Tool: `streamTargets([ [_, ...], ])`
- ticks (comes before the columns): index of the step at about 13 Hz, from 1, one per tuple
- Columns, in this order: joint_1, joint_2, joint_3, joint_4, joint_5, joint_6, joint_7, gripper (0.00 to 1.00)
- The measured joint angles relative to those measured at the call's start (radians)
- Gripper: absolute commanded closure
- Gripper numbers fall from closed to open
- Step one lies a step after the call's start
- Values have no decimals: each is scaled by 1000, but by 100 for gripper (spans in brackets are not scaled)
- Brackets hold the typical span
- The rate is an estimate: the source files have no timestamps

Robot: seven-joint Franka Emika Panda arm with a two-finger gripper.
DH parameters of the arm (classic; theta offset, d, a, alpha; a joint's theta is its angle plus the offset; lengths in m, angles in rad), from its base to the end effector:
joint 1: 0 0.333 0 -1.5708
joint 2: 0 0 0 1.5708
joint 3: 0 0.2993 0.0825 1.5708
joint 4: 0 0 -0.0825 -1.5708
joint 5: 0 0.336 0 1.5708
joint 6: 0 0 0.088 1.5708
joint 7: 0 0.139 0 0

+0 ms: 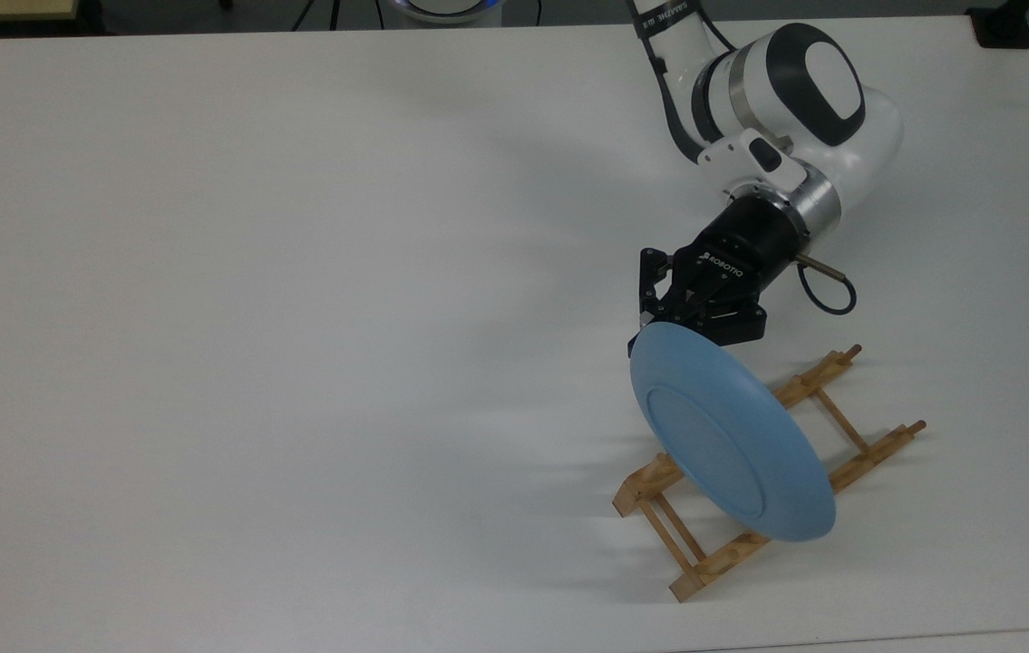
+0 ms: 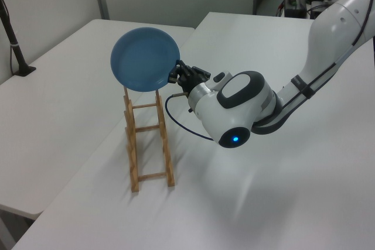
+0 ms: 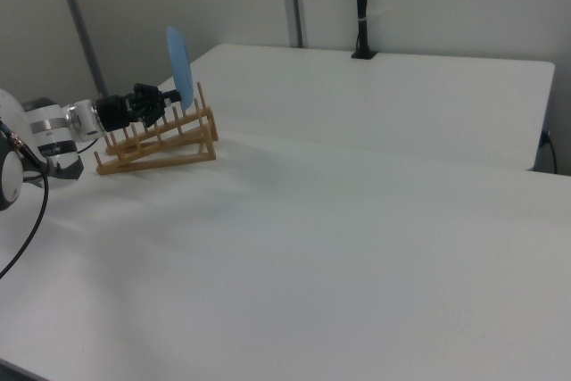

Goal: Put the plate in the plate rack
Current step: 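Open the gripper to release the plate rim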

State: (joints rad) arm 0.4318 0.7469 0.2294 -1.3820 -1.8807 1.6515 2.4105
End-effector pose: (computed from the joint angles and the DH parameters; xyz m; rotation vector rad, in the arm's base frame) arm 0.6489 0.2866 0.3596 1.6931 -0.9609 2.0337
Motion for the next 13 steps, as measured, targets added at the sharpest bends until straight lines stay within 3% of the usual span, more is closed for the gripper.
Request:
streamTargets([
  [1, 0, 9, -2, 6, 0, 0, 0, 96],
  [3, 0, 21, -2, 10, 0, 0, 0, 61],
  [4, 0, 23, -2, 10, 0, 0, 1, 52],
  [9, -2, 32, -3, 11, 0, 0, 8, 31],
  [10, -2, 33, -3, 11, 0, 0, 9, 24],
  [11, -1, 33, -3, 11, 0, 0, 9, 9],
  [13, 0, 33, -3, 12, 0, 0, 12, 0],
])
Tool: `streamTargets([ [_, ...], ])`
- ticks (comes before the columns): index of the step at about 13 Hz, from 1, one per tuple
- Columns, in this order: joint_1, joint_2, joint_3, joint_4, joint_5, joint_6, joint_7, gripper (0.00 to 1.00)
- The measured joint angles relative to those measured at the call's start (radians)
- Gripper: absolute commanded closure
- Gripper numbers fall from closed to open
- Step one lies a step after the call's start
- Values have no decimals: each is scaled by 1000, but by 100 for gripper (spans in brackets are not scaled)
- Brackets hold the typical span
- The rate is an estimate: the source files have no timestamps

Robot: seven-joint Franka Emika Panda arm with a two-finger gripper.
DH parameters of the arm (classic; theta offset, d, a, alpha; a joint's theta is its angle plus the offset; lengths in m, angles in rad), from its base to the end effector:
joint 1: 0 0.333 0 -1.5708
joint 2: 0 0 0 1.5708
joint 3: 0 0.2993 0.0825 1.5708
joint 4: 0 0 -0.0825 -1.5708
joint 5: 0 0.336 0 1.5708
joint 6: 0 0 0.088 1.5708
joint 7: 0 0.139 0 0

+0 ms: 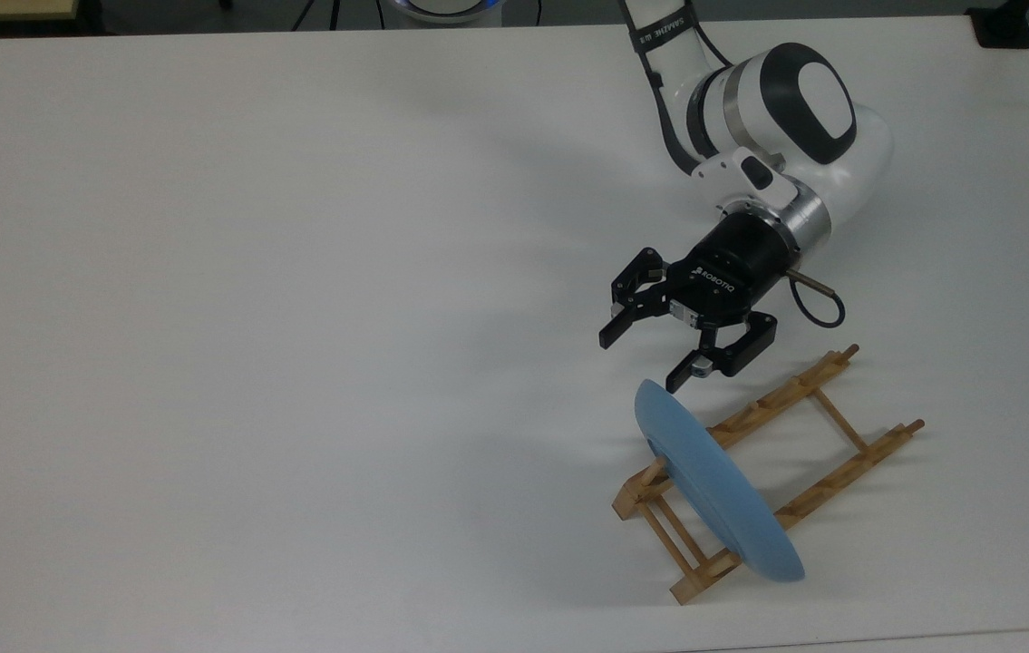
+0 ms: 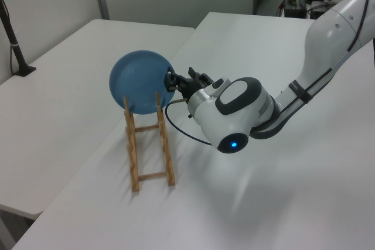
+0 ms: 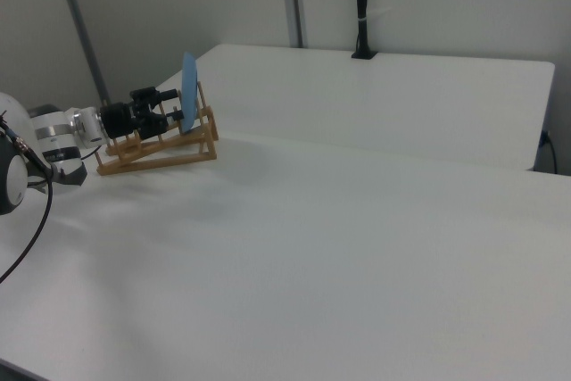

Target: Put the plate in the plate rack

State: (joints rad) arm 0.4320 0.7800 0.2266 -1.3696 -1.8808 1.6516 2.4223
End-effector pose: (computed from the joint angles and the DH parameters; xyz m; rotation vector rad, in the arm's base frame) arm 0.6517 0.2859 0.3414 1.7003 -0.9591 2.0204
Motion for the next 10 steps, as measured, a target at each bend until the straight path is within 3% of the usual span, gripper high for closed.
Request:
streamTargets([
  [3, 2, -9, 3, 27, 4, 0, 4, 0],
  [6, 2, -58, 7, 55, 56, 0, 4, 0],
  [9, 1, -146, 11, 60, 164, 18, -9, 0],
  [10, -8, -193, 11, 60, 233, 45, -42, 0],
])
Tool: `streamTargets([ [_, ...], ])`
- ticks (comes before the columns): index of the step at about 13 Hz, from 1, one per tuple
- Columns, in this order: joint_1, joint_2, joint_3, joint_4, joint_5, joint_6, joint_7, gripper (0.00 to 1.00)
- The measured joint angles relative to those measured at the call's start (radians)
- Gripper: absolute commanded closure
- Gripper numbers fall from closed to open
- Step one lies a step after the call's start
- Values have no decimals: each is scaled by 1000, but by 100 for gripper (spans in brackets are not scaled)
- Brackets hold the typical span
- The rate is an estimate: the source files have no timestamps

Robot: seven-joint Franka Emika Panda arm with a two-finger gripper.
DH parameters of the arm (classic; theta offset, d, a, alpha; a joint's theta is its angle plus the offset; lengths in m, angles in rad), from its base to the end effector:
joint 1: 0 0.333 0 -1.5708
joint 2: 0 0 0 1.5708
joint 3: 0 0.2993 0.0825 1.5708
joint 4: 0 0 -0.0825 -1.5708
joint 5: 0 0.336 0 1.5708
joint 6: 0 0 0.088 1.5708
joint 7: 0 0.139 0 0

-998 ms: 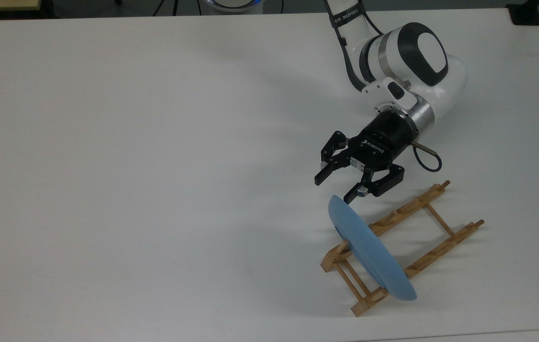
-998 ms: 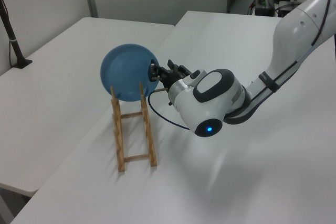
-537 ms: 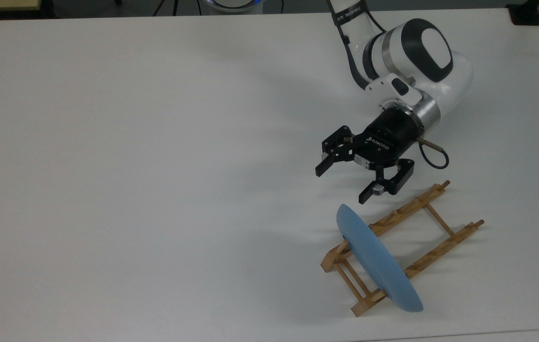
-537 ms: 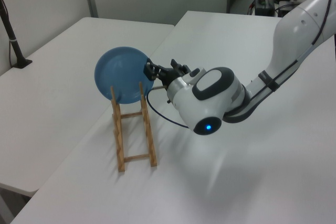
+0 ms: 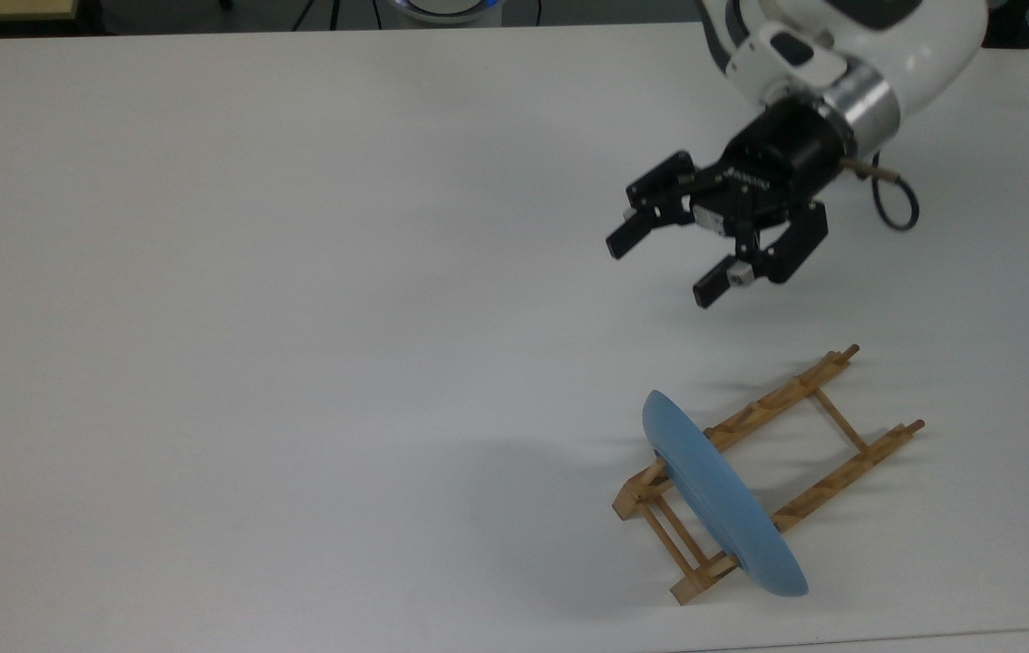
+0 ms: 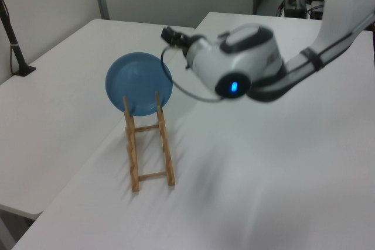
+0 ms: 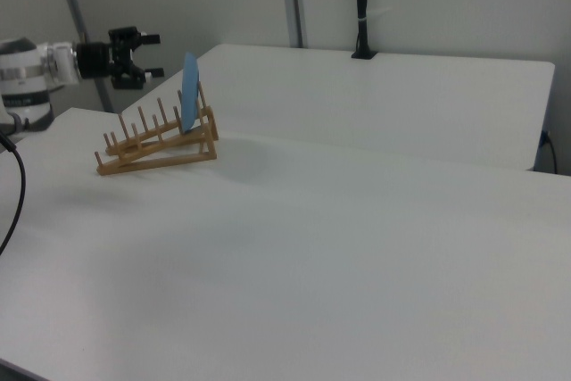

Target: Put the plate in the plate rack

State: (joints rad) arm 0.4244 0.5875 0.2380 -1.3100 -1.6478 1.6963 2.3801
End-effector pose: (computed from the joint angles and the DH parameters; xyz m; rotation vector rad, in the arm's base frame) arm 0.6370 0.2782 0.4734 1.7355 -1.3338 1.9670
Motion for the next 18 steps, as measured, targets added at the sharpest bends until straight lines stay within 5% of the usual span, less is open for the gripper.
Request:
streamTargets([
  [4, -63, -134, 0, 1, 276, 104, -193, 0],
  [11, -243, -364, -1, -53, 977, 137, -820, 0],
  [18, -463, -596, -2, -306, 1394, 101, -1504, 0],
])
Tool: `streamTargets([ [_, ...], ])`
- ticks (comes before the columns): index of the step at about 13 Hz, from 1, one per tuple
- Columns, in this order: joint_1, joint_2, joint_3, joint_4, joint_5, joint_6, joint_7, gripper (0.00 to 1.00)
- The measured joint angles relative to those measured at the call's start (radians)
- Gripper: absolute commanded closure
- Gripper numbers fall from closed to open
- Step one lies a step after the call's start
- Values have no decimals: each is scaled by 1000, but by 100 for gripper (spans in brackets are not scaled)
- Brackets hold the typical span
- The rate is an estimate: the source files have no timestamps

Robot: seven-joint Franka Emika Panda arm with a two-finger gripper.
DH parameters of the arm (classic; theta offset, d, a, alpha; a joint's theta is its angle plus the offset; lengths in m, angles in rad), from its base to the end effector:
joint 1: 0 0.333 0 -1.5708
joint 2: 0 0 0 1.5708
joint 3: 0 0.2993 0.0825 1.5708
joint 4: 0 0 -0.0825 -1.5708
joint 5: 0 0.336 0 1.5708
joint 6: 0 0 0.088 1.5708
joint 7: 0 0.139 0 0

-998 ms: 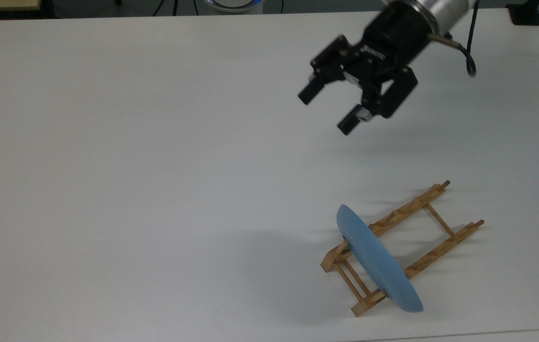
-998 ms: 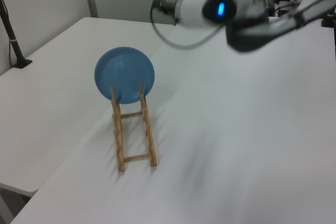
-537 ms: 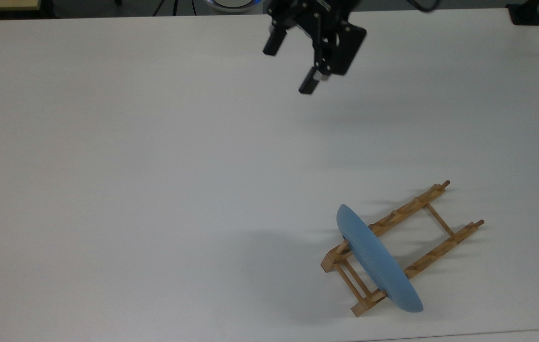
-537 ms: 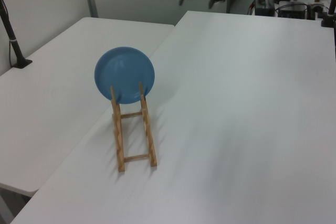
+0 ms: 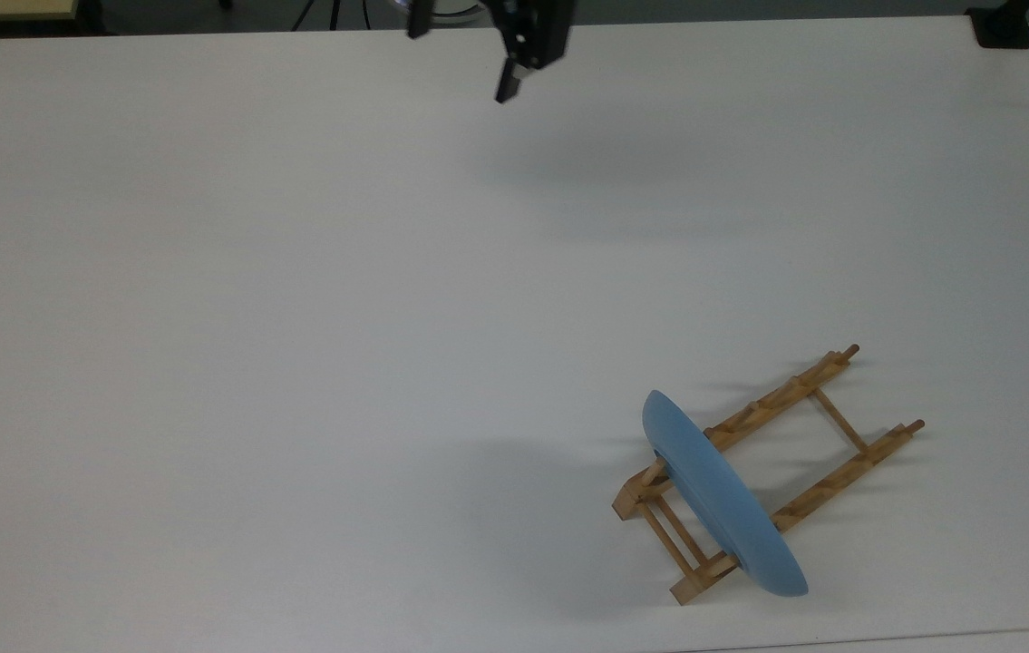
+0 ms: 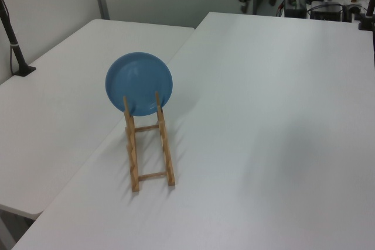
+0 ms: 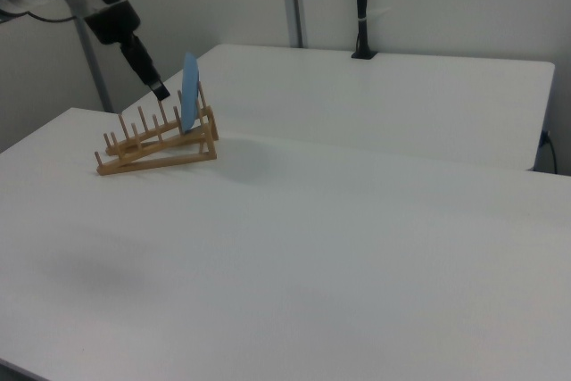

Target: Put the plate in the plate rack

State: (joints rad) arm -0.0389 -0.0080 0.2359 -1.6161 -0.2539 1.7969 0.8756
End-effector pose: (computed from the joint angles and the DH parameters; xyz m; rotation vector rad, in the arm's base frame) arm 0.5270 0.0760 0.5865 2.8337 -0.9465 0.4383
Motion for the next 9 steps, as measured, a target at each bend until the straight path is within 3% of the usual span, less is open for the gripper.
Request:
streamTargets([
  [4, -73, -29, -13, -21, 125, -41, -441, 0],
  [7, -79, -54, -67, -21, 200, -106, -743, 0],
  [9, -79, -62, -72, -21, 205, -135, -819, 0],
])
